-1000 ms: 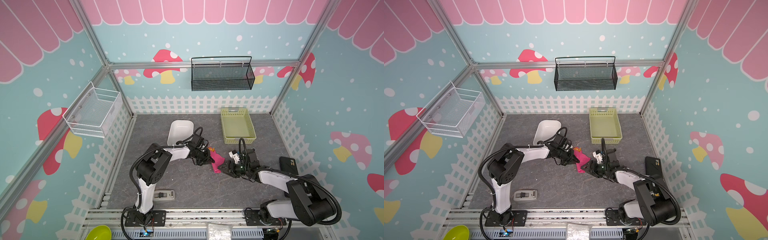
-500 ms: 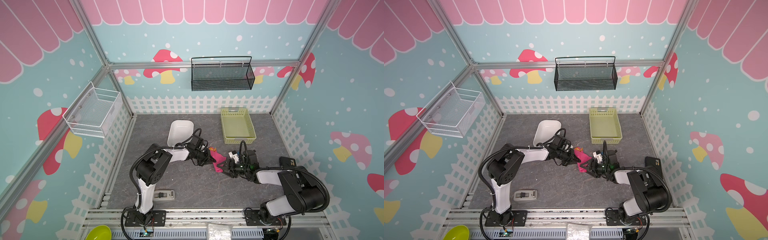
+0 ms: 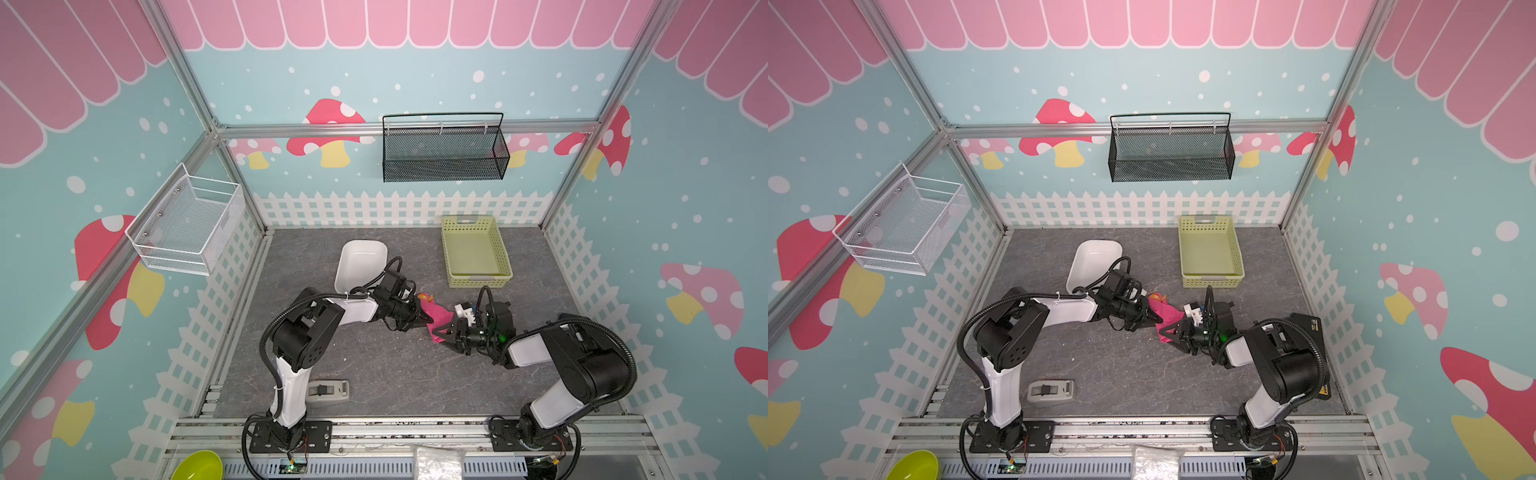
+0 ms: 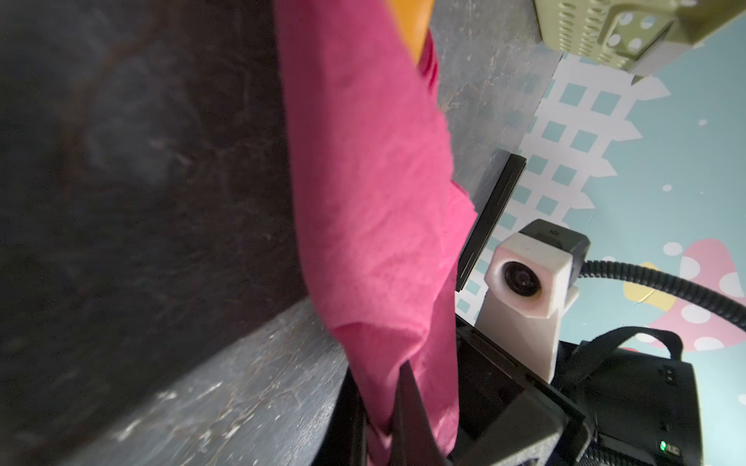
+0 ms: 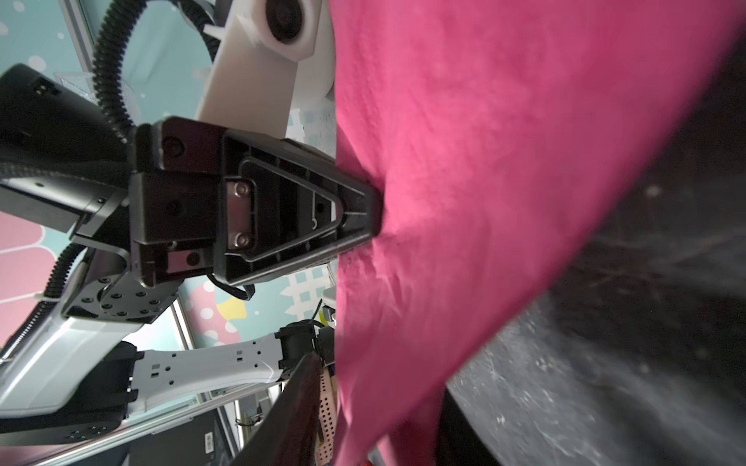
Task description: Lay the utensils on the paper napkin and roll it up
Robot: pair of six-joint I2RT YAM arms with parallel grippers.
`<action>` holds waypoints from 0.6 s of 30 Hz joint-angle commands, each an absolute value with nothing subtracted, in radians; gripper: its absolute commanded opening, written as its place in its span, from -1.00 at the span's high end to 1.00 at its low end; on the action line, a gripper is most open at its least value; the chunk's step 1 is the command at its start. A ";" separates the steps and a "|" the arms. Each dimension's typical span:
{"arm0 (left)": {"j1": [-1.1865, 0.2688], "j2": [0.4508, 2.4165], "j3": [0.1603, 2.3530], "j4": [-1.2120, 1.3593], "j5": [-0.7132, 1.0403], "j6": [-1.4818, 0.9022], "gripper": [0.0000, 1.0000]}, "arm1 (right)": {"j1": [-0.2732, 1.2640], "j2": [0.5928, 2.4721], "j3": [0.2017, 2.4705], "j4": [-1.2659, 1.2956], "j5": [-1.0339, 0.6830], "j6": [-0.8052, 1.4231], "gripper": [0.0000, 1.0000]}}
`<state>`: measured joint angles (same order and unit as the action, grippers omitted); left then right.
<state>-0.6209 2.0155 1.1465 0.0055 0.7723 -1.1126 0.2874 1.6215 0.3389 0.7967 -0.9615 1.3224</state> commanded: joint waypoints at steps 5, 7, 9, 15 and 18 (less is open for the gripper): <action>-0.614 1.955 1.135 -0.001 0.760 -1.106 0.90 | 0.279 1.622 0.320 0.858 -0.956 1.348 0.52; -0.615 1.948 1.143 -0.023 0.750 -1.086 0.89 | 0.279 1.618 0.321 0.858 -0.953 1.345 0.62; -0.614 1.941 1.153 -0.042 0.746 -1.070 0.88 | 0.279 1.616 0.325 0.857 -0.955 1.343 0.69; -0.615 1.897 1.160 -0.068 0.717 -1.029 0.81 | 0.279 1.571 0.336 0.855 -0.944 1.326 0.84; -0.614 1.860 1.161 -0.071 0.693 -1.002 0.75 | 0.279 1.526 0.353 0.844 -0.941 1.294 0.87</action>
<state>-0.6174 1.9198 1.1393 -0.0509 0.7197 -1.0420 0.2859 1.5696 0.3317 0.8307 -0.9604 1.3190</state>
